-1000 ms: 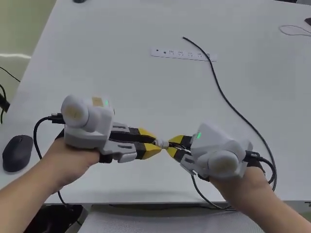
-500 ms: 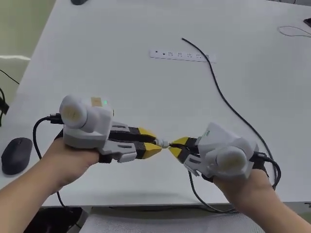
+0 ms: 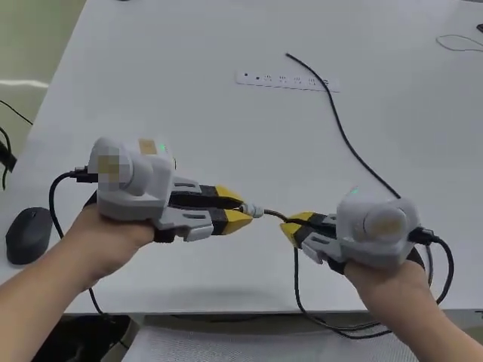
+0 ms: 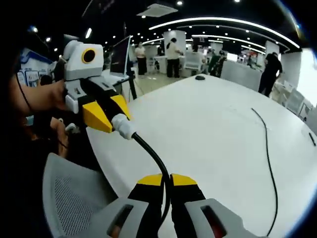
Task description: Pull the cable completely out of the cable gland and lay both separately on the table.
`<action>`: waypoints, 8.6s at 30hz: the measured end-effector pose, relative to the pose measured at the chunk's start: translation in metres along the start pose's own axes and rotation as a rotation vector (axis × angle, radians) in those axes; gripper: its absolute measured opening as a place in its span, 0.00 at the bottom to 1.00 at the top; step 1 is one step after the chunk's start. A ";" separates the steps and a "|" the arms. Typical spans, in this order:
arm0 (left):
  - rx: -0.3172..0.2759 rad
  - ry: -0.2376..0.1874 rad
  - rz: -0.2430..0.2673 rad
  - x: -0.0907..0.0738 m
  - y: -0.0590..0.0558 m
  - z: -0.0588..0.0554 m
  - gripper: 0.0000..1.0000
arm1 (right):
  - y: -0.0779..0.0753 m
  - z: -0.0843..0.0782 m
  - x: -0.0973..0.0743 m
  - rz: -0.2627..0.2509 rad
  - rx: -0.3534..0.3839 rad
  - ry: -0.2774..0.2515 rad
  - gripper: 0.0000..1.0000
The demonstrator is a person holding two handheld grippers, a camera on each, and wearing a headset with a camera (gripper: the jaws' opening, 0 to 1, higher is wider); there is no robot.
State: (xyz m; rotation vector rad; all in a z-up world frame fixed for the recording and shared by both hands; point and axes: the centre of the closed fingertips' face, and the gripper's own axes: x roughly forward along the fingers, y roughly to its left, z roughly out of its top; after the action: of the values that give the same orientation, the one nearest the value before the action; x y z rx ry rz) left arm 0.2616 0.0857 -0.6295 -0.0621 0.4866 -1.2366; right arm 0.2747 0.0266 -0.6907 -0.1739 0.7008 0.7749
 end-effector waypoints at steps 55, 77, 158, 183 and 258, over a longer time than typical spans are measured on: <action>-0.045 -0.012 0.010 0.000 0.005 0.006 0.15 | 0.006 0.028 -0.017 0.071 -0.001 -0.063 0.22; -0.071 -0.002 0.012 0.001 0.007 0.000 0.15 | 0.055 0.030 0.020 0.168 -0.382 0.025 0.00; -0.072 -0.051 0.022 0.001 0.006 0.014 0.15 | -0.010 -0.040 -0.006 0.002 -0.032 0.084 0.00; -0.068 -0.106 0.049 -0.003 0.015 -0.002 0.15 | -0.028 0.017 0.000 -0.015 -0.100 0.072 0.00; -0.230 -0.137 0.180 0.006 0.087 -0.151 0.15 | 0.005 0.011 0.207 0.300 -0.546 0.386 0.00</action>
State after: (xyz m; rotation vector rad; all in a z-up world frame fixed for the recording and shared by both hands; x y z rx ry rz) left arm 0.2815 0.1417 -0.7932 -0.2908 0.5019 -0.9888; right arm 0.3811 0.1546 -0.8140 -0.7412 0.8774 1.2308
